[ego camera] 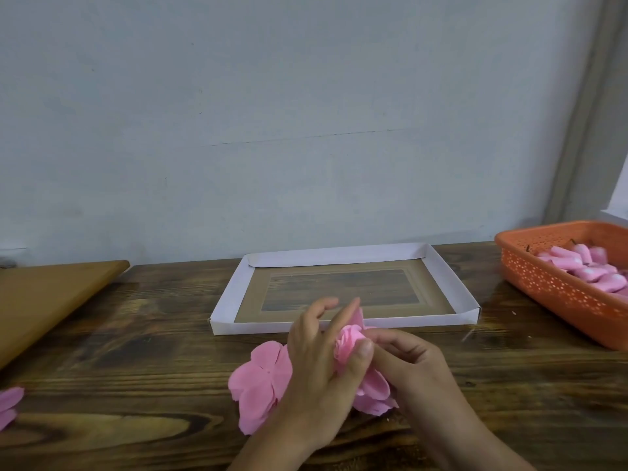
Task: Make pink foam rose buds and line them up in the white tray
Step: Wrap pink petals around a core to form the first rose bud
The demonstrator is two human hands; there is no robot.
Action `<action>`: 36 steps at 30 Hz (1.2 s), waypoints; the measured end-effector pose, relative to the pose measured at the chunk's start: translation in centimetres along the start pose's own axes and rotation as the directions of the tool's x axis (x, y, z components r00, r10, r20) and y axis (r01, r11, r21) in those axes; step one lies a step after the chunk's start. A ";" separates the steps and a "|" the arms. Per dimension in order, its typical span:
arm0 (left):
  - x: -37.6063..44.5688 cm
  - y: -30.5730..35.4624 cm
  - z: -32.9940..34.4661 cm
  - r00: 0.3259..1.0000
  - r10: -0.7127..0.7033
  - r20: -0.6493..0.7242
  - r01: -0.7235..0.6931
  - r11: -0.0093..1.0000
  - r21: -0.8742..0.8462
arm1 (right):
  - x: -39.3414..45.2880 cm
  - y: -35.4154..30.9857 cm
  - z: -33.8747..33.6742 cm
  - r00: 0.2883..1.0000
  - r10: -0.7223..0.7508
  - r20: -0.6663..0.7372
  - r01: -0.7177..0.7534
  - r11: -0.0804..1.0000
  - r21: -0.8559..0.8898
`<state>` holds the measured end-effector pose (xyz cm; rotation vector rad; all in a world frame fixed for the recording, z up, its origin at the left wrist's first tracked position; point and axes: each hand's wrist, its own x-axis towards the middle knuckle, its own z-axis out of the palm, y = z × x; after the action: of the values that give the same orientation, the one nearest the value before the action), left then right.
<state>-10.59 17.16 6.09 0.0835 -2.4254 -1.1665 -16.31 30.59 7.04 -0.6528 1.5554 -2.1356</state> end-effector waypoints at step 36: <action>1.2 -1.3 -0.5 0.989 -0.052 -0.141 -0.011 0.911 -0.411 | 0.8 1.3 -0.8 0.943 -0.311 -0.120 0.280 0.934 -0.224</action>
<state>-11.67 15.72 5.81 0.0635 -2.0067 -1.5955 -17.37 30.33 5.70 -0.8572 1.8816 -2.3070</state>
